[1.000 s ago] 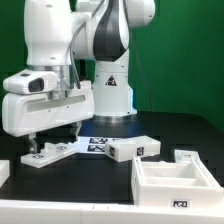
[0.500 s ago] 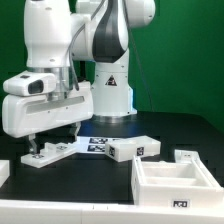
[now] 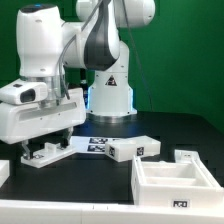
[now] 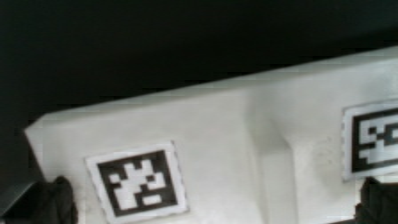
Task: Assemble cabinet
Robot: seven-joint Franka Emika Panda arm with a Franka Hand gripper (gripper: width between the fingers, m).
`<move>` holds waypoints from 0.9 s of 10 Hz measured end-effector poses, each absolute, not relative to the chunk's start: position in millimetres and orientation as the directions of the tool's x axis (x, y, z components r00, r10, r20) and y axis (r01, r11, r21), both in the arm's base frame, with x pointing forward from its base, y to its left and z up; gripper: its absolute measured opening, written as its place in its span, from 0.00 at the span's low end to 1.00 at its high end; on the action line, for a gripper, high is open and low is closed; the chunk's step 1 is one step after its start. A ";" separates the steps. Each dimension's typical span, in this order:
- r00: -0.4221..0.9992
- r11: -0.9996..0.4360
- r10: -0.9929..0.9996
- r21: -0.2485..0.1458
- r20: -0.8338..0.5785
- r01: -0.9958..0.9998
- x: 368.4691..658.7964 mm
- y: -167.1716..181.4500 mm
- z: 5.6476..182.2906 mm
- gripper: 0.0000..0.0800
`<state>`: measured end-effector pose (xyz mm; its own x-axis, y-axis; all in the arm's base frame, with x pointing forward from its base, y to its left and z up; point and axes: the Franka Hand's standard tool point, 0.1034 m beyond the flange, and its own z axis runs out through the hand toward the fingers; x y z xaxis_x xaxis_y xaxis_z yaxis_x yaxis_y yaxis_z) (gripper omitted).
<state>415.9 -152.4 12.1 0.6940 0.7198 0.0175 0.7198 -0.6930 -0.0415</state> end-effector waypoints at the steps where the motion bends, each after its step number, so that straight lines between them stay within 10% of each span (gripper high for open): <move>1: 0.694 -0.693 0.720 -0.042 0.017 0.720 415.8 -152.4 11.9 1.00; 3: 0.694 -0.693 0.720 -0.042 0.017 0.719 415.6 -152.5 11.7 0.59; 9: 0.560 -0.560 0.828 -0.008 0.016 0.828 433.0 -124.3 25.6 0.08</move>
Offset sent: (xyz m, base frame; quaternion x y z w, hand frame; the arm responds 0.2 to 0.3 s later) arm 0.0000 0.0000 0.0000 0.0000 0.0000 0.0000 1.0000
